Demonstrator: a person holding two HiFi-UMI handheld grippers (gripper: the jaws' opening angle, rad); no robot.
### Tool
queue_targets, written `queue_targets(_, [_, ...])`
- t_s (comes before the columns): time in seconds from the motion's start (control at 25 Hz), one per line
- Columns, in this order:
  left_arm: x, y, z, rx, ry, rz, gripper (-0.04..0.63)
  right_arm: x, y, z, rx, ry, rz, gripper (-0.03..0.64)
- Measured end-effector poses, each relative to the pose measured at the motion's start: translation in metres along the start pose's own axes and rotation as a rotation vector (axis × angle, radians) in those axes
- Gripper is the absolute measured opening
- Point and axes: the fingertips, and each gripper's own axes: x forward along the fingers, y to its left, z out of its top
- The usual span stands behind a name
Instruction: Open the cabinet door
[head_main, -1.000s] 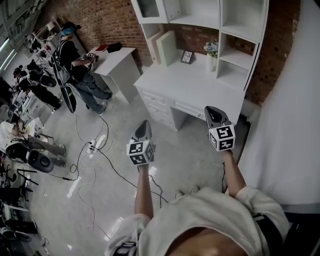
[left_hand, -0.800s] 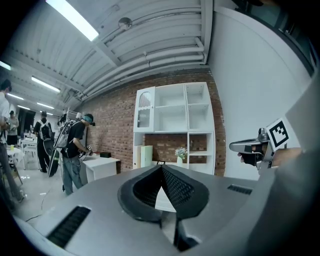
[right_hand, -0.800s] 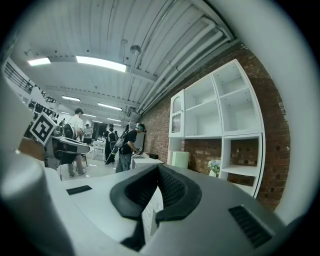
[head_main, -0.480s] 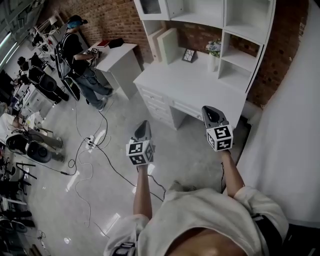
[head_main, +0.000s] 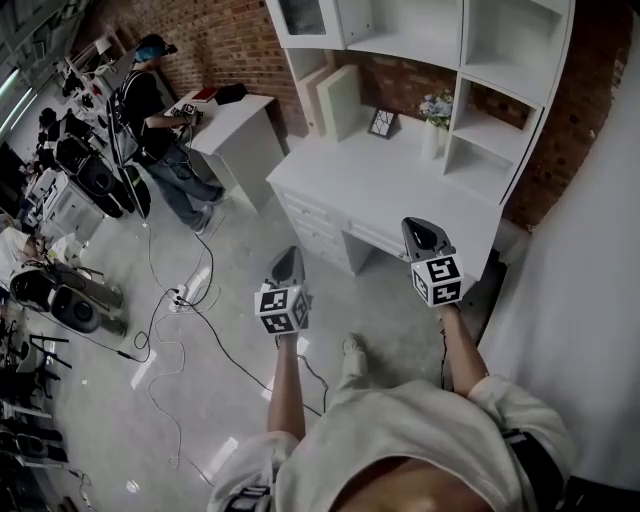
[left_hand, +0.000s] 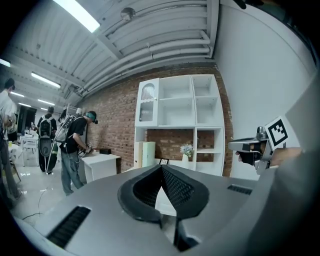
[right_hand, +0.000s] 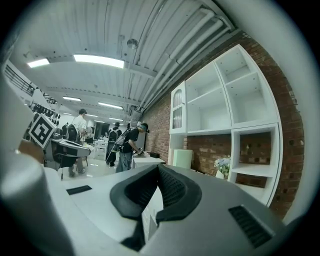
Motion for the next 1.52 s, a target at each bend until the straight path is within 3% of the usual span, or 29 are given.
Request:
queue_targets(0.36, [0.104,0.045,0.027,-0.010,-0.023,-0.045,0.026,0.103,-0.029,0.016,-0.013,-0.012,-0.020,0.014])
queue_targets(0.8, [0.207,0.130,0.070,0.006,-0.052,-0.084,0.026,0.229,-0.045,0.045,-0.033,-0.027,-0.062,0.014])
queue_targets(1.08, [0.259,0.166,0.069,0.010,-0.036,-0.119,0.026,0.285,-0.046,0.033,-0.033,-0.007,-0.081,0.014])
queue_targets(1.52, [0.314,0.180,0.042,0.010,-0.001,-0.133,0.026,0.332,-0.064,-0.006,-0.020,0.033,-0.076,0.014])
